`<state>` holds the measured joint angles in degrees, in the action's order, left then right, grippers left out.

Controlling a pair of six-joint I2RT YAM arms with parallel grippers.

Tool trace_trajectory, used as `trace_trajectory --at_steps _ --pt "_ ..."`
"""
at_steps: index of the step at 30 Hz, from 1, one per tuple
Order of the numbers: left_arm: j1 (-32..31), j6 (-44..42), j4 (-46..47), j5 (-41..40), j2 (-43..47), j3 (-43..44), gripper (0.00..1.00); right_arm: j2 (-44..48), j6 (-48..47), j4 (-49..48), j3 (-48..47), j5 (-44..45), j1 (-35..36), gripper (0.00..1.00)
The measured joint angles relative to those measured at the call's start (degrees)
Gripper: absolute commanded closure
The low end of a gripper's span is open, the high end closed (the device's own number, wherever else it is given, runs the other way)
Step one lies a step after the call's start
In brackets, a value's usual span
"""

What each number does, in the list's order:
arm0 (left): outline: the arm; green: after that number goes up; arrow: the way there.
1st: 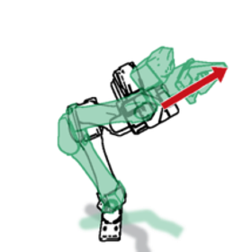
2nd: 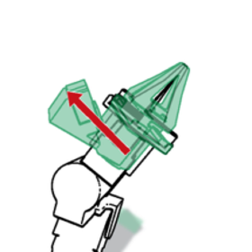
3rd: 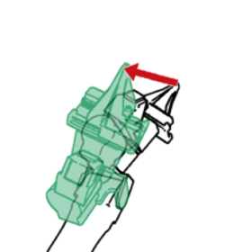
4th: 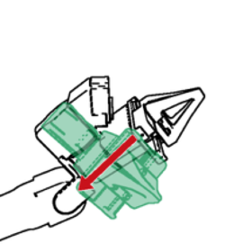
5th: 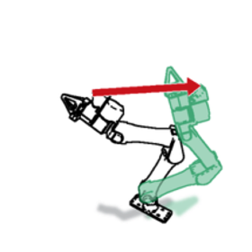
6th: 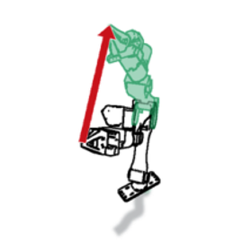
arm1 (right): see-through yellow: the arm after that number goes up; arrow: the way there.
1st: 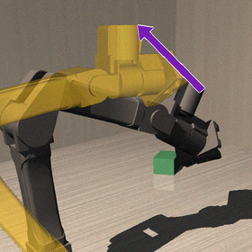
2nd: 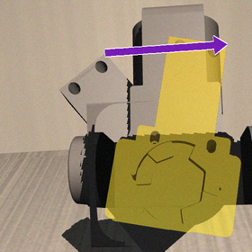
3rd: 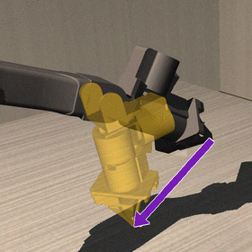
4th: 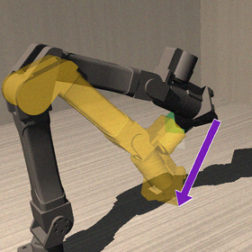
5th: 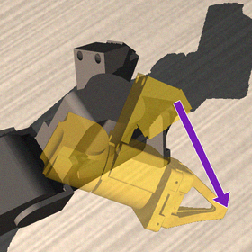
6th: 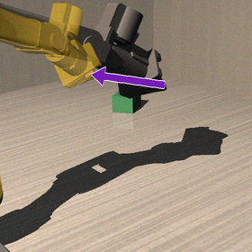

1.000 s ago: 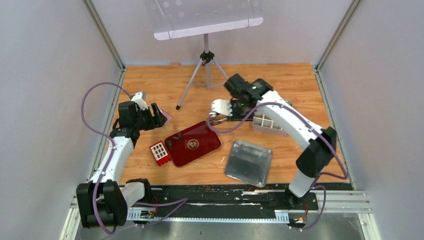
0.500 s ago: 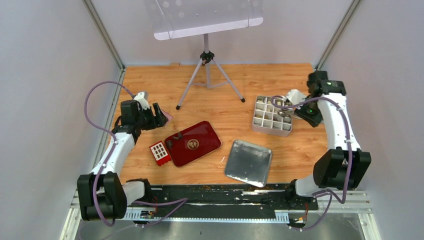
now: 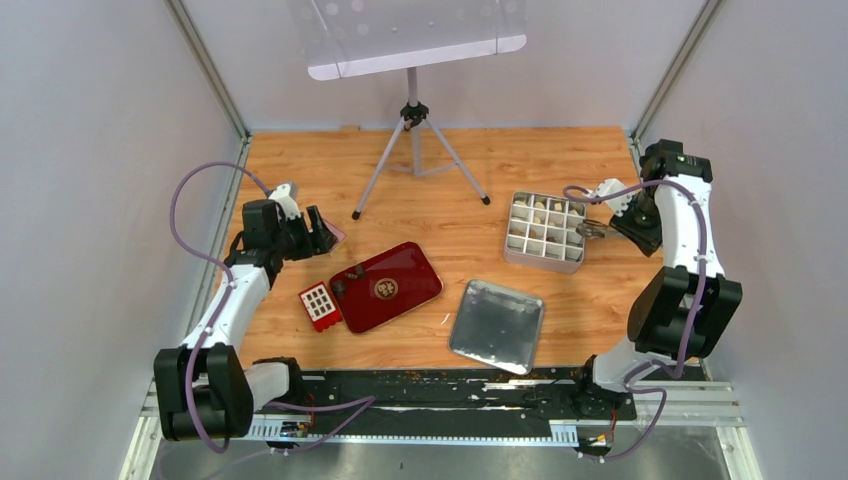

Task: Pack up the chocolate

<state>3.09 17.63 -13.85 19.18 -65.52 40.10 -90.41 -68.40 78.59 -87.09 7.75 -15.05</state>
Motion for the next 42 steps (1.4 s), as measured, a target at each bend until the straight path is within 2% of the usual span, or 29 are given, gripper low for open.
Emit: trace_trajectory --at_steps 11,14,18,22,26,31,33,36,42 --pt "0.0 -0.1 -0.2 -0.2 0.3 0.0 0.22 -3.7 2.1 0.4 -0.6 -2.5 0.0 0.79" --pt "0.0 -0.1 -0.2 -0.2 0.3 0.0 0.22 -4.1 2.5 0.8 -0.7 -3.3 0.2 0.75" --pt "0.0 -0.1 -0.2 -0.2 0.3 0.0 0.22 -4.1 2.6 1.5 -0.7 -3.6 0.3 0.63" --pt "0.0 -0.1 -0.2 -0.2 0.3 0.0 0.22 -4.1 2.9 1.6 -0.7 -3.5 0.3 0.58" --pt "0.0 -0.1 -0.2 -0.2 0.3 0.0 0.22 -4.2 3.5 2.9 -2.8 -3.7 0.3 0.58" --pt "0.0 -0.1 -0.2 -0.2 0.3 0.0 0.22 -4.3 4.5 5.2 -10.3 -3.8 1.6 0.62" --pt "0.0 -0.1 -0.2 -0.2 0.3 0.0 0.22 -4.2 5.3 5.7 -12.4 -3.7 4.1 0.63" --pt "0.0 -0.1 -0.2 -0.2 0.3 0.0 0.22 -3.7 6.4 6.1 -12.6 -3.5 12.0 0.65" --pt "0.0 -0.2 -0.4 -0.3 0.3 0.0 0.22 -3.8 9.0 3.8 -9.8 -4.2 35.2 0.73"
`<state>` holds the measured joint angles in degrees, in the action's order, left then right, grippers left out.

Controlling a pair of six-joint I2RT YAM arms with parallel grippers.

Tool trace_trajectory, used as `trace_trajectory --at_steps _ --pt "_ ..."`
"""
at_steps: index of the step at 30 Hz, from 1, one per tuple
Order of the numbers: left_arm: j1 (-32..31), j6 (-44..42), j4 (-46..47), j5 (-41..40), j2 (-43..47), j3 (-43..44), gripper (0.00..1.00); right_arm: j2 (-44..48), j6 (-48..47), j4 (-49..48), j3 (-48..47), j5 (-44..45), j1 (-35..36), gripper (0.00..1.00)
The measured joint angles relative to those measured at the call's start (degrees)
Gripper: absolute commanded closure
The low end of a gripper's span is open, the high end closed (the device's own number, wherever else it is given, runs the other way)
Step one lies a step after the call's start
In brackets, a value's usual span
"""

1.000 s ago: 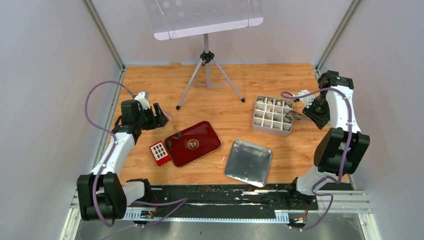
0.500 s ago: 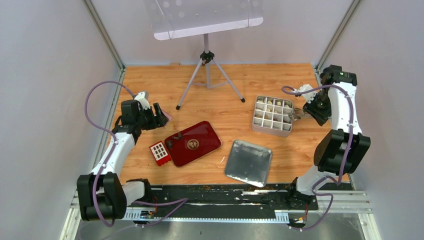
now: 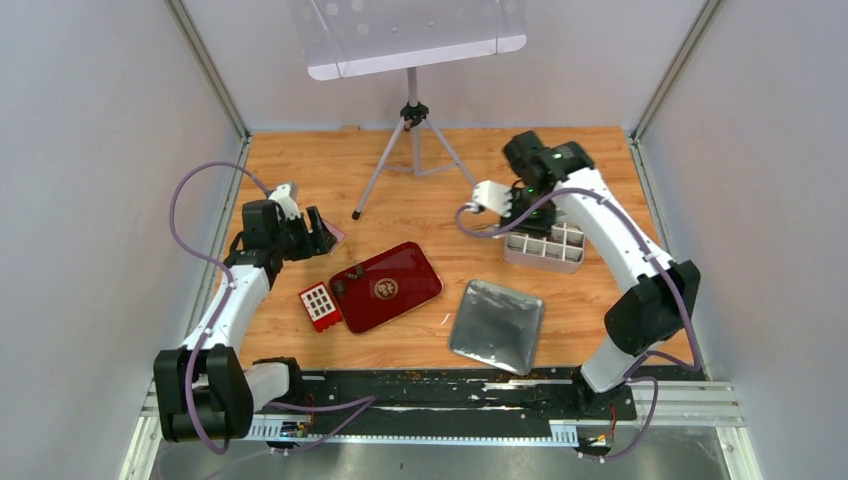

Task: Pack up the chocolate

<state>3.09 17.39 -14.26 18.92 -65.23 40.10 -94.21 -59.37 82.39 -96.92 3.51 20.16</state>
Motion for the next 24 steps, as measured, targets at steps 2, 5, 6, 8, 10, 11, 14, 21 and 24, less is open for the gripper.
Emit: trace_trajectory --at_steps 2,5,6,8,10,11,14,21,24 --pt "0.0 -0.2 -0.2 -0.1 0.1 0.0 0.22 -1.2 1.0 -1.2 -0.1 -0.8 6.4 0.74" --pt "0.0 -0.6 -0.9 -0.4 0.6 0.0 0.22 -6.1 2.0 -2.2 -3.3 -1.2 13.5 0.75" --pt "0.0 -0.7 -1.2 -0.5 0.9 0.0 0.22 -7.8 2.2 -2.6 -4.7 -1.3 14.9 0.74" --pt "0.0 -0.9 -1.3 -0.6 1.6 0.0 0.22 -12.5 2.3 -3.8 -9.0 -1.5 18.3 0.71" --pt "0.0 -1.0 -1.4 -0.8 2.1 0.0 0.21 -16.6 2.3 -5.9 -12.7 -1.7 21.0 0.68" --pt "0.0 -1.0 -1.4 -0.9 2.3 0.0 0.21 -18.4 2.3 -6.9 -14.1 -1.7 22.3 0.67" --pt "0.4 -1.1 -1.9 -1.1 2.5 0.5 0.21 -22.0 1.9 -9.8 -16.2 -1.7 25.4 0.64" --pt "1.4 -1.3 -3.1 -1.6 2.7 3.8 0.21 -28.0 0.8 -12.4 -20.4 -3.7 29.4 0.6" --pt "1.5 -1.3 -3.3 -1.5 2.8 3.8 0.21 -30.5 0.8 -13.3 -23.5 -4.5 29.5 0.59"
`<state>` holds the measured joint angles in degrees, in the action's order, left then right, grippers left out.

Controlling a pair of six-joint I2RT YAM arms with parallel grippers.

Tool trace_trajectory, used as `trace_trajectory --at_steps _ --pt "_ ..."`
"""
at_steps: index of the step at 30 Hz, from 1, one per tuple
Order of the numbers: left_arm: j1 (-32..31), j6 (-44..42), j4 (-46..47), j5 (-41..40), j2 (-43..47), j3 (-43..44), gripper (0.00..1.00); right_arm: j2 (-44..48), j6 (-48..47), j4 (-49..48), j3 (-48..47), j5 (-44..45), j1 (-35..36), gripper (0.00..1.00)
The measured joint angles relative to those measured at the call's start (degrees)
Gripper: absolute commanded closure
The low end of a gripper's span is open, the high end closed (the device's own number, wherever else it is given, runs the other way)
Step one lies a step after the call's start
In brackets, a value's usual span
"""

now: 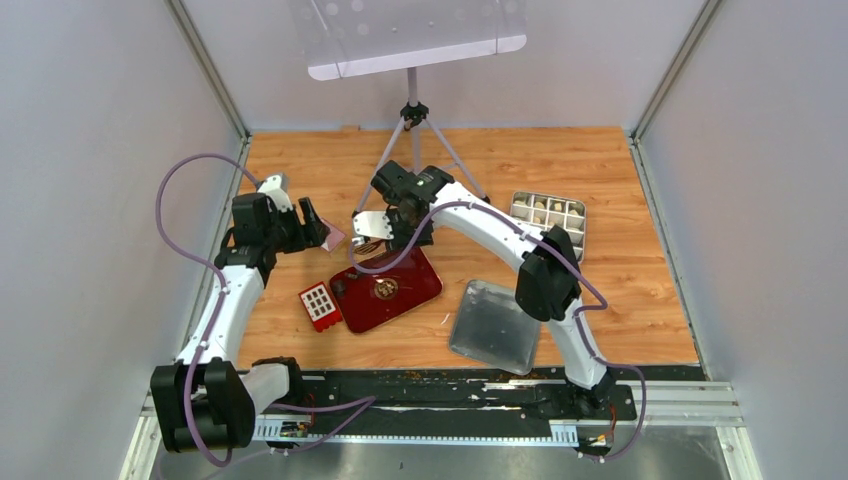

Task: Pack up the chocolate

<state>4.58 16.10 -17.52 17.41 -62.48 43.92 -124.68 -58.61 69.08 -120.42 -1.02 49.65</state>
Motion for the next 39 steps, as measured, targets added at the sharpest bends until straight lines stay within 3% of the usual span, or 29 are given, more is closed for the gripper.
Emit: trace_trajectory --at_steps 24,33,37,39 --pt "0.0 0.1 -0.4 0.1 0.0 0.0 0.21 -1.8 -3.7 0.3 0.7 -3.8 2.0 0.57" --pt "0.0 0.1 -0.2 0.1 -0.3 0.0 0.21 -2.4 -3.8 -4.0 2.7 0.2 2.5 0.62" --pt "0.0 0.2 -0.2 0.1 -0.2 0.0 0.21 -2.5 -4.0 -4.7 3.8 3.3 2.8 0.59" --pt "0.0 0.3 0.0 0.1 -0.3 -0.1 0.21 -2.5 -4.1 -4.7 4.2 4.7 2.8 0.64"
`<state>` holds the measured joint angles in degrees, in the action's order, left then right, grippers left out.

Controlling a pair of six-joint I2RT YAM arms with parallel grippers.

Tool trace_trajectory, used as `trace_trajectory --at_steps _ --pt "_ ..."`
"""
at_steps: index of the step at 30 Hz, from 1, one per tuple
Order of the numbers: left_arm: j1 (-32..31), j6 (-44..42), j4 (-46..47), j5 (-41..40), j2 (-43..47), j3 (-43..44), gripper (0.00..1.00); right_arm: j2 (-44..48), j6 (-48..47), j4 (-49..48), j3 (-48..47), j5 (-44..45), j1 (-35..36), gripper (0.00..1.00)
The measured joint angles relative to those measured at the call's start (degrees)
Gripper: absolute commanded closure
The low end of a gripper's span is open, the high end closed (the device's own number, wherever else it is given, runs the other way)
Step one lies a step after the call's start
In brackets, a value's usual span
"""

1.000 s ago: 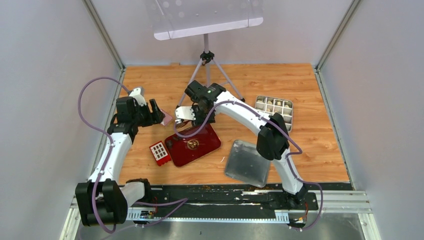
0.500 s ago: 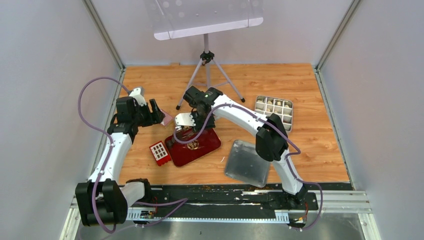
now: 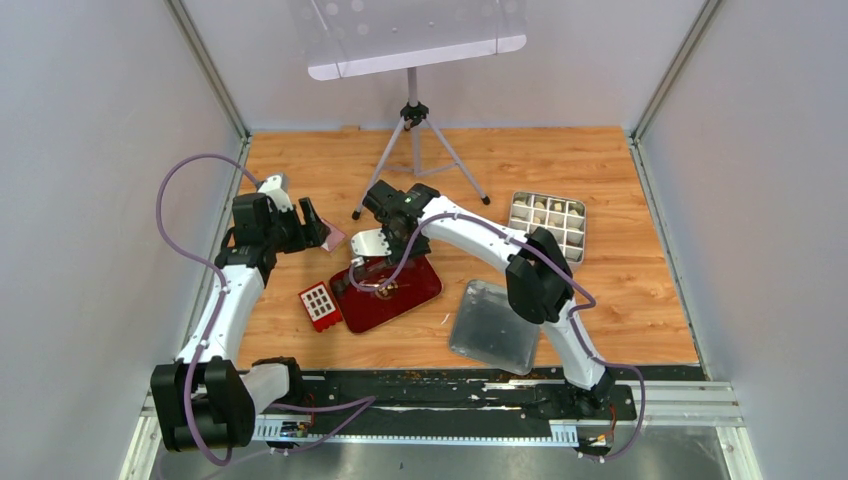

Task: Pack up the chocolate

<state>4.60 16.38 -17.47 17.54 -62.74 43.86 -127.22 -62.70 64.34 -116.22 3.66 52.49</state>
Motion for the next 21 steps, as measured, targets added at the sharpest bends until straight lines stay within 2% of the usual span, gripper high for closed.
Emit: trace_trajectory --at_steps 6,13,17,21 --pt "0.0 0.1 0.2 0.2 0.0 -0.1 0.21 0.0 0.1 0.3 0.0 2.2 0.0 0.79" --pt "0.0 0.1 0.2 0.3 -0.2 -0.1 0.21 1.3 2.4 4.0 -1.4 1.8 -0.7 0.83" --pt "0.0 0.1 0.2 0.5 -0.9 -0.1 0.21 9.2 4.0 5.5 4.6 -0.4 -2.5 0.82" --pt "0.0 0.0 0.2 1.0 -2.1 0.0 0.21 22.9 4.8 7.8 14.8 -2.4 -9.4 0.82"
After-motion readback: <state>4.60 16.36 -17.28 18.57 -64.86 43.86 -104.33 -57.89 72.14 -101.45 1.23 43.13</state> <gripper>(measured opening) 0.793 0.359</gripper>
